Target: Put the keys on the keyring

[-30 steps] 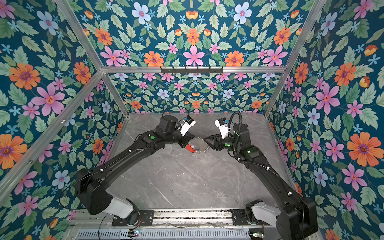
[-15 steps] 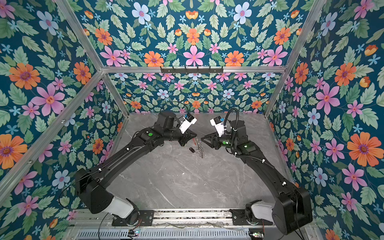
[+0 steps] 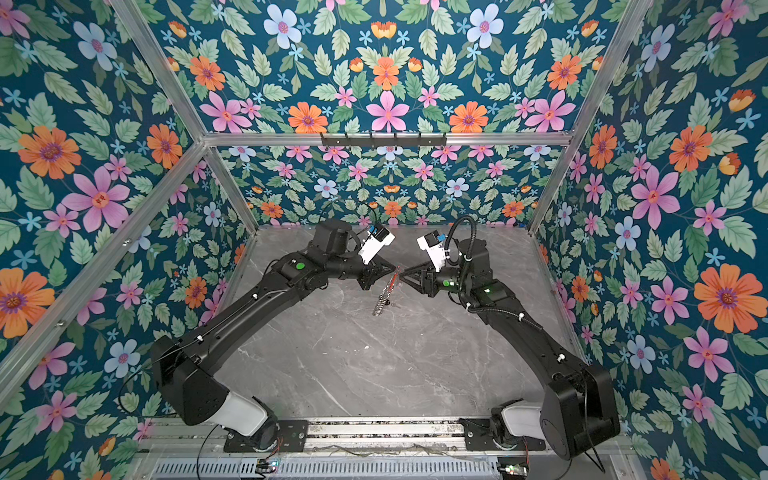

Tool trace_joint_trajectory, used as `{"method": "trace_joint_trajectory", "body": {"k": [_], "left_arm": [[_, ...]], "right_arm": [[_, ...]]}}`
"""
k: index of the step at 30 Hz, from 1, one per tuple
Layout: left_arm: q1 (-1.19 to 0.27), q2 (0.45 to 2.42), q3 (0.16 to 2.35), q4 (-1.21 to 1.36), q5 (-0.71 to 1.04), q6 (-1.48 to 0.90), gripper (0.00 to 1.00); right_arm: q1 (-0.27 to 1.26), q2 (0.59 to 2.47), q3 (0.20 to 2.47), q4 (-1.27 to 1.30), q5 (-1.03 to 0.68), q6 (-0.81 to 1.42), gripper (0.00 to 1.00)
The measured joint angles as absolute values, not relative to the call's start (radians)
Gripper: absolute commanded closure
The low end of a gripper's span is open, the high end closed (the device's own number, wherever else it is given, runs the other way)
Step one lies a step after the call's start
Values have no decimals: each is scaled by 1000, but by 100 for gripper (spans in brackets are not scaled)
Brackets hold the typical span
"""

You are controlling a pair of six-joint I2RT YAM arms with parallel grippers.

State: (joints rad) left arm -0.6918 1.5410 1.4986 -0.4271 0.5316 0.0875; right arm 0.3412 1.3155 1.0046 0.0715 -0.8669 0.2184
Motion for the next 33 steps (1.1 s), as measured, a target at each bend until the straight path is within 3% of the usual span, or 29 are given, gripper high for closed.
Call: {"method": "trace_joint_trajectory", "body": {"k": [22, 33], "left_arm": [[-692, 1547, 1506, -473, 551, 84, 100], [-690, 1553, 1523, -507, 542, 88, 100]], "right_arm": [[373, 1406, 1037, 155, -935, 236, 63], [386, 1420, 1033, 160, -943, 244, 75]]}}
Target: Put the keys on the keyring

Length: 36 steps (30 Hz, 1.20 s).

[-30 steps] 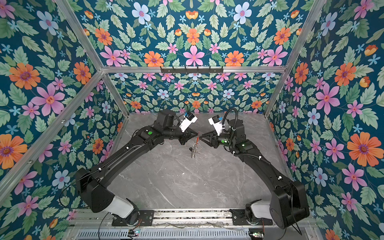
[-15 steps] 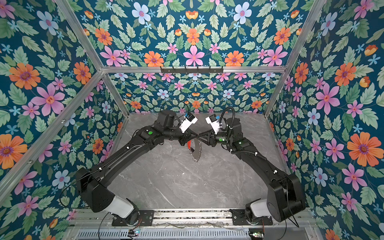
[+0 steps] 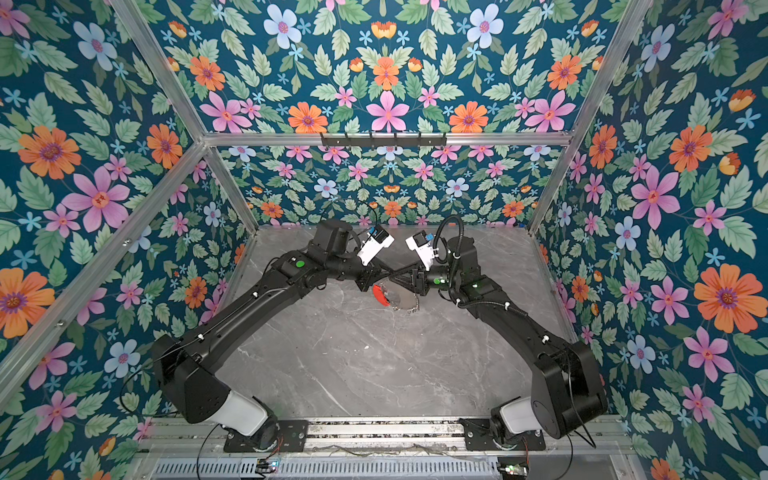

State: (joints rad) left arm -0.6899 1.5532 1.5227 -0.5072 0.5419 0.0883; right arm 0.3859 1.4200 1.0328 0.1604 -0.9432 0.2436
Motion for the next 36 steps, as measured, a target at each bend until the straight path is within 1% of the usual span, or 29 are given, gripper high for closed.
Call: {"method": "trace_joint_trajectory", "body": {"k": [3, 5, 8, 10, 19, 21, 23, 25, 26, 27, 29, 32, 36], "left_arm": [[-690, 1554, 1531, -514, 541, 93, 100], [-691, 1554, 1536, -515, 543, 96, 100], [-691, 1557, 1540, -515, 550, 96, 100], [-691, 1558, 1541, -516, 543, 107, 100], [-692, 1553, 1531, -493, 550, 100, 100], [-687, 1531, 1507, -470, 535, 93, 89], [-676, 1483, 1455, -440, 498, 83, 72], [-656, 1419, 1381, -392, 431, 63, 58], [-643, 1378, 1332, -352, 406, 50, 54], [-632, 1346, 1290, -316, 390, 45, 51], [-607, 1280, 1200, -240, 364, 15, 49], [-583, 1227, 1120, -158, 370, -25, 49], [-567, 1223, 1077, -64, 419, -85, 49]], "right_arm": [[388, 1417, 1028, 161, -941, 244, 78], [389, 1414, 1023, 161, -939, 244, 82], [390, 1412, 1021, 160, -929, 247, 92], [390, 1411, 1019, 159, -930, 253, 100], [405, 1385, 1018, 150, -889, 257, 100], [407, 1372, 1017, 139, -863, 252, 100], [406, 1353, 1011, 128, -817, 237, 100], [405, 1335, 1001, 121, -773, 221, 100], [405, 1326, 995, 116, -749, 209, 100], [405, 1319, 989, 115, -734, 202, 100], [406, 1304, 979, 107, -701, 186, 100], [406, 1283, 971, 107, -668, 172, 100], [405, 1265, 954, 125, -656, 162, 100]]}}
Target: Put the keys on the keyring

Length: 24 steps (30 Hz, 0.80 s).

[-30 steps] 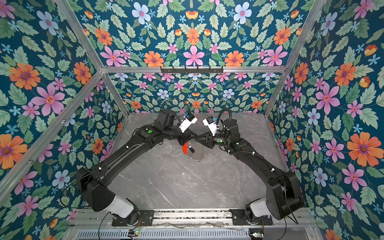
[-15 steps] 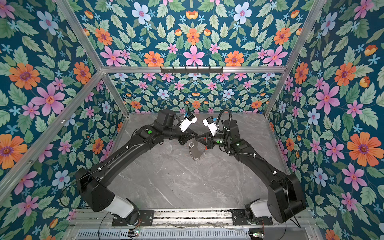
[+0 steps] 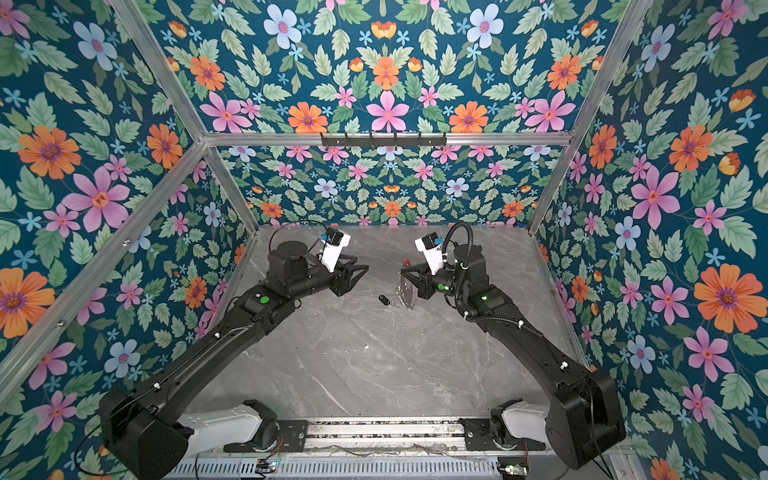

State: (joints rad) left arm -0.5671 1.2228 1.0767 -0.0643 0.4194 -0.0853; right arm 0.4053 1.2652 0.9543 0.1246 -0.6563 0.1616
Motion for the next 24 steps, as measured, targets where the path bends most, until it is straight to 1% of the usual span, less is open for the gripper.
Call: {"method": "trace_joint_trajectory", "body": {"k": [8, 15, 24], "left_arm": [[-564, 1251, 971, 174, 589, -250, 52], [-564, 1283, 923, 391, 702, -400, 61], [-566, 1303, 894, 582, 761, -524, 71]], "right_arm": [[404, 1259, 863, 350, -756, 233, 100], [402, 1290, 853, 551, -805, 342, 100], [400, 1324, 853, 699, -839, 469, 100]]}}
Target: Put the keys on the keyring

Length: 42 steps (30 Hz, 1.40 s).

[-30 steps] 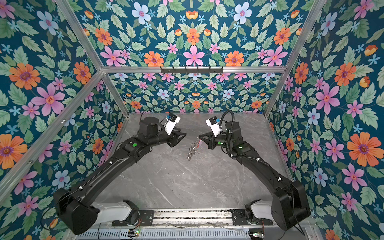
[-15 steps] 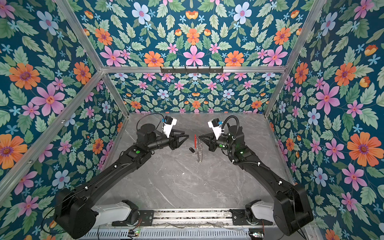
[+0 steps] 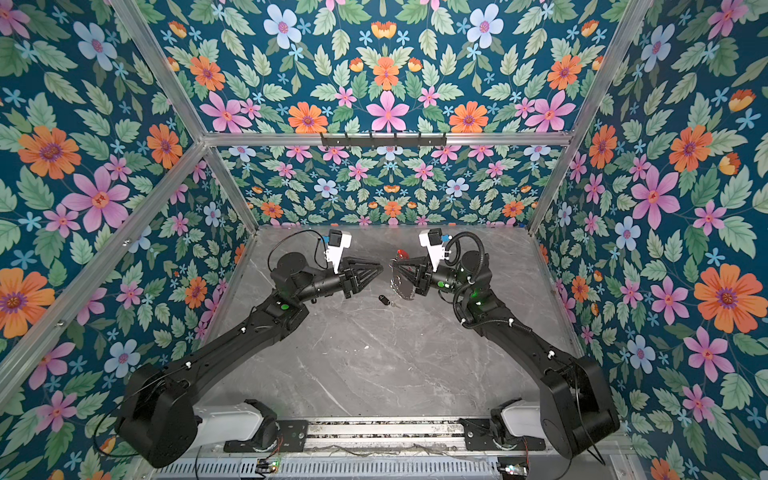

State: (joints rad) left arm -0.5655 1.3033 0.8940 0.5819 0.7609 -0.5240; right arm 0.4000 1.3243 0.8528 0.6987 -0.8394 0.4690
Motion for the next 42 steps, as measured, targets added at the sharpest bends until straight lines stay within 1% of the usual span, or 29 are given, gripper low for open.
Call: {"method": "trace_joint_trajectory", "body": {"k": [4, 10, 21, 24, 27, 30, 37, 38, 39, 40, 41, 42], "left_arm": [[-570, 1325, 902, 617, 784, -552, 77], [-572, 1353, 923, 660, 808, -582, 83], [-586, 1382, 932, 688, 817, -620, 83], [-592, 1394, 939, 695, 822, -620, 87], [-593, 1406, 947, 703, 827, -622, 96], [-593, 1409, 947, 704, 827, -620, 100], [-596, 1378, 965, 592, 811, -538, 100], [-598, 1370, 970, 561, 807, -515, 100], [-598, 1362, 976, 525, 796, -486, 100], [-598, 1357, 982, 496, 788, -463, 100], [-601, 1350, 992, 451, 778, -427, 100], [-601, 1343, 1003, 407, 766, -389, 100]], "right_arm": [[401, 1333, 855, 735, -864, 502, 100], [402, 1334, 856, 753, -886, 525, 100], [401, 1345, 856, 776, -893, 550, 100], [400, 1346, 856, 789, -901, 551, 100], [400, 1348, 857, 789, -892, 554, 100], [399, 1349, 857, 783, -887, 564, 100], [401, 1322, 862, 704, -879, 515, 100], [402, 1317, 862, 689, -875, 505, 93], [404, 1311, 862, 667, -868, 492, 80], [405, 1306, 863, 646, -859, 484, 70], [405, 1299, 866, 616, -847, 467, 62], [403, 1291, 868, 583, -830, 455, 56]]}}
